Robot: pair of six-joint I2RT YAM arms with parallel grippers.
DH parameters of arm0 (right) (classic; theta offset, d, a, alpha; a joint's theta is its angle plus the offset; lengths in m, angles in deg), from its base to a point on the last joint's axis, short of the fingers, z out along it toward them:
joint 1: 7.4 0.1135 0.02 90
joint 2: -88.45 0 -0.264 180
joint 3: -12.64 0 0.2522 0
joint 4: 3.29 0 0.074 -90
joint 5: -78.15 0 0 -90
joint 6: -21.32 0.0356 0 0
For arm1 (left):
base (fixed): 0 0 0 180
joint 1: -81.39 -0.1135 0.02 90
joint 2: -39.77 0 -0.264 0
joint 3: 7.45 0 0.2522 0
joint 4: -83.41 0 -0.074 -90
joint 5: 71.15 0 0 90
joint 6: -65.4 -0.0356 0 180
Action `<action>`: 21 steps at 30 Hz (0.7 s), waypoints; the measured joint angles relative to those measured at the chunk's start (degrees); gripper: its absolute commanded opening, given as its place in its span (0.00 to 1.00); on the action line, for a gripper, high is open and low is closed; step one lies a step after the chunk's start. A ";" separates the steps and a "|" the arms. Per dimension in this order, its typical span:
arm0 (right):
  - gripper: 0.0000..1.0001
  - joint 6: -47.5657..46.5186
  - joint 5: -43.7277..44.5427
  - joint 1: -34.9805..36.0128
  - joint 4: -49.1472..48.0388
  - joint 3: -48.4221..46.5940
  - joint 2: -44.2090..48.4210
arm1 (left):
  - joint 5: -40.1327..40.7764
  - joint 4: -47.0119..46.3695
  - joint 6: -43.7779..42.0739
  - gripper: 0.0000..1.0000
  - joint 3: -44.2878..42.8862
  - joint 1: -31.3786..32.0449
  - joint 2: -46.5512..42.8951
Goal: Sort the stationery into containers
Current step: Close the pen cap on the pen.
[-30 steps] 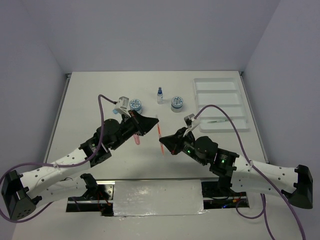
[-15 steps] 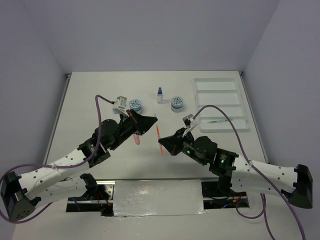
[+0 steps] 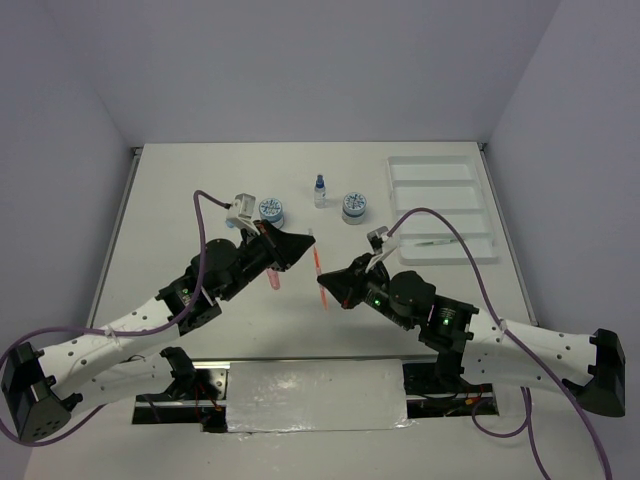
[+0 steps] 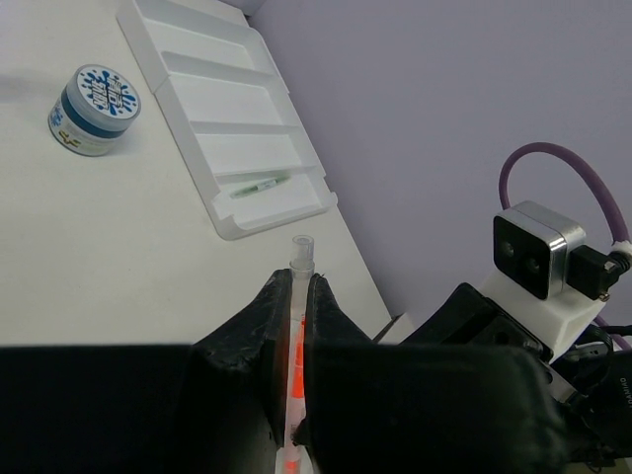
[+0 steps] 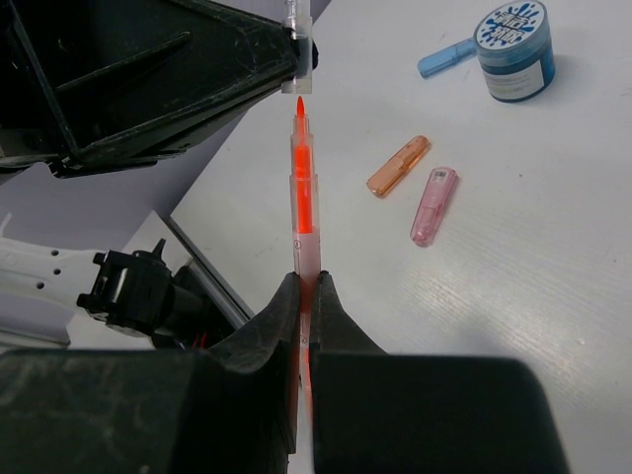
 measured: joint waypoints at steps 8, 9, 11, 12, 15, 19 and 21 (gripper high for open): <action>0.00 -0.04 0.74 0.00 0.63 -1.11 -0.39 | -0.74 -0.33 -0.15 0.00 0.37 0.00 -0.02; 0.00 -0.07 0.74 0.00 0.87 -1.22 -0.48 | -0.81 -0.48 -0.15 0.00 0.48 0.00 -0.02; 0.00 -0.13 0.76 0.00 1.40 -1.49 -0.68 | -0.83 -0.57 -0.17 0.00 0.66 0.00 -0.02; 0.00 -0.17 0.76 0.00 1.64 -1.60 -0.76 | -0.85 -0.57 -0.17 0.00 0.70 0.00 -0.02; 0.00 -0.20 0.98 0.00 1.88 -1.73 -1.01 | -0.92 -0.61 -0.31 0.00 0.74 0.00 -0.02; 0.00 -0.24 1.36 0.00 2.01 -2.08 -1.38 | -1.62 -0.72 -1.11 0.00 0.81 0.00 -0.02; 0.00 -0.42 1.55 0.00 2.05 -2.69 -1.79 | -2.03 -0.98 -1.16 0.00 0.92 0.00 -0.02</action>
